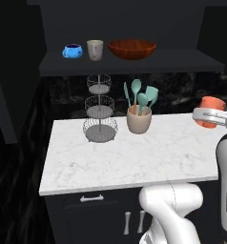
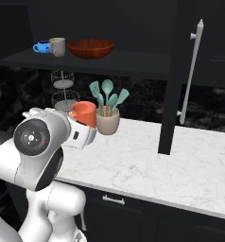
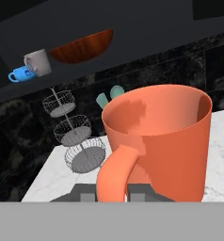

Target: Gather all objects into one cabinet and sort the glasses and bowls to opposite sides.

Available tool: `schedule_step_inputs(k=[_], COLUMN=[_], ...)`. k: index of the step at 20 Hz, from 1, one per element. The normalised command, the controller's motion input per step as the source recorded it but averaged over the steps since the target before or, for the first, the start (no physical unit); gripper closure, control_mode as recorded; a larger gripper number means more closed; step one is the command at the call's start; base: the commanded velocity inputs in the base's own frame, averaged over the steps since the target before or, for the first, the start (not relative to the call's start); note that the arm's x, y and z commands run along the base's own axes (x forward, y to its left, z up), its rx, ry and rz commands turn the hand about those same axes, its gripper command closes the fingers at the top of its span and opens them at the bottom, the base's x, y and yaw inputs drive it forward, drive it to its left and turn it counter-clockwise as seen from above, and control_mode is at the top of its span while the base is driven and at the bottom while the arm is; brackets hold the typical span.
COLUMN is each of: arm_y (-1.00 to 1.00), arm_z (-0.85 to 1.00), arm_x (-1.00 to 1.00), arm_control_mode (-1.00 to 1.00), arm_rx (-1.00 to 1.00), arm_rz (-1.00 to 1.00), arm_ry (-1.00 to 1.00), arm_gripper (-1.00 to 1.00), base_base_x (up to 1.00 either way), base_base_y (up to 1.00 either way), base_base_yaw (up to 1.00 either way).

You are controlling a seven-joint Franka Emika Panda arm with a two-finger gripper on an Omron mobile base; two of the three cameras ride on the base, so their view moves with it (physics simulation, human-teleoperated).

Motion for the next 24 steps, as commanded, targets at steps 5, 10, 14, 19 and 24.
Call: schedule_step_inputs(k=[5,10,14,19,24], arm_y=[0.24,0.36,0.34,0.46,0.60], arm_z=[0.26,0.57,0.13,0.19,0.34], arm_x=[0.12,0.36,0.06,0.26,0.52], arm_control_mode=[-1.00,-1.00,-1.00,-1.00,-1.00], arm_rx=[-0.05,-0.05,-0.02,-0.07,-0.11], arm_rz=[0.00,0.03,0.00,0.04,0.15], arm_ry=[0.00,-0.03,-0.01,-0.16,-0.17], arm_gripper=[1.00,1.00,1.00,1.00,1.00], base_base_x=[0.04,0.00,0.00,0.00,0.00], base_base_y=[0.07,0.00,0.00,0.00,0.00], base_base_yaw=[0.00,0.00,0.00,0.00,0.00])
